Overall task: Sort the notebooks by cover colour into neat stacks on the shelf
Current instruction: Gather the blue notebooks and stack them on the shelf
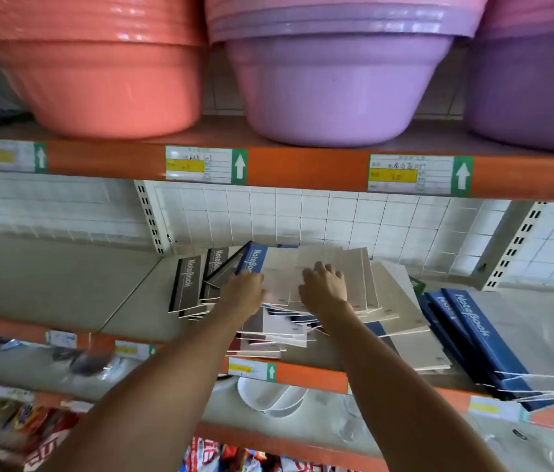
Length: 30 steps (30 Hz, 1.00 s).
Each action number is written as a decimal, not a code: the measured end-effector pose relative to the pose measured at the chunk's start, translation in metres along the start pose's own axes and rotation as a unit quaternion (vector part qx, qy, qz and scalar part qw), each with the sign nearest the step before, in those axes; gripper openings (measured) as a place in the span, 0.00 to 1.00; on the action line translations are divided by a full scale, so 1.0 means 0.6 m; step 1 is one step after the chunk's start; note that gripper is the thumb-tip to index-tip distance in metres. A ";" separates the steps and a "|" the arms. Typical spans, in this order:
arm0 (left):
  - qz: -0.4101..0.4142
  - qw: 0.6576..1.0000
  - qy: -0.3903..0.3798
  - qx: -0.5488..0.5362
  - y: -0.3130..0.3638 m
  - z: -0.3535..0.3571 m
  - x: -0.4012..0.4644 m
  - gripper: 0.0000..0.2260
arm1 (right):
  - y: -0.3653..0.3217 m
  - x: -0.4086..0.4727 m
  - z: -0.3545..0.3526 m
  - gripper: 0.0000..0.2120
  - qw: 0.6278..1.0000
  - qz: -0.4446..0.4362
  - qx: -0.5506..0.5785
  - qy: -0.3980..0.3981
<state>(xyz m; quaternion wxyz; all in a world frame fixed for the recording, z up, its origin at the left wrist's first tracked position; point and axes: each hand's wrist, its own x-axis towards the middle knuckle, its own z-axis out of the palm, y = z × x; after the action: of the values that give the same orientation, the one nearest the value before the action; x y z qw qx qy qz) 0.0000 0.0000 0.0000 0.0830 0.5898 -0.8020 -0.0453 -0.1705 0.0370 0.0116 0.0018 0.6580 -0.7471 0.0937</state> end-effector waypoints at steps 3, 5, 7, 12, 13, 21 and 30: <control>-0.059 0.998 -0.008 0.007 -0.005 0.010 0.006 0.23 | -0.001 -0.004 0.009 0.25 0.995 0.097 0.030 0.015; -0.112 0.993 -0.040 -0.003 0.001 0.007 0.008 0.32 | -0.005 -0.001 0.007 0.31 0.991 0.131 0.029 -0.006; -0.138 0.989 -0.046 -0.007 0.007 0.006 0.015 0.37 | -0.012 0.007 0.000 0.35 0.987 0.155 0.031 -0.036; -0.149 0.988 0.050 0.013 -0.003 0.021 0.030 0.37 | -0.009 0.024 -0.012 0.40 0.970 0.223 0.072 -0.066; -0.150 0.987 0.055 -0.003 -0.004 0.021 0.030 0.38 | -0.007 0.027 -0.013 0.39 0.967 0.232 0.080 -0.068; -0.127 0.989 0.030 -0.074 -0.001 0.006 0.025 0.38 | 0.022 0.030 -0.015 0.24 0.955 0.246 0.156 -0.061; -0.046 0.961 0.014 -0.271 -0.029 -0.028 0.013 0.21 | 0.043 0.015 -0.053 0.23 0.926 0.218 0.300 -0.071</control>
<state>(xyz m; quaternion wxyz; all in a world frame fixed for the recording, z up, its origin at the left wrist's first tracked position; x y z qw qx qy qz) 0.0173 -0.0122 0.0142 0.2486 0.5824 -0.7302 -0.2565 -0.2008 0.0359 0.0405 -0.2689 0.4537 -0.8074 0.2644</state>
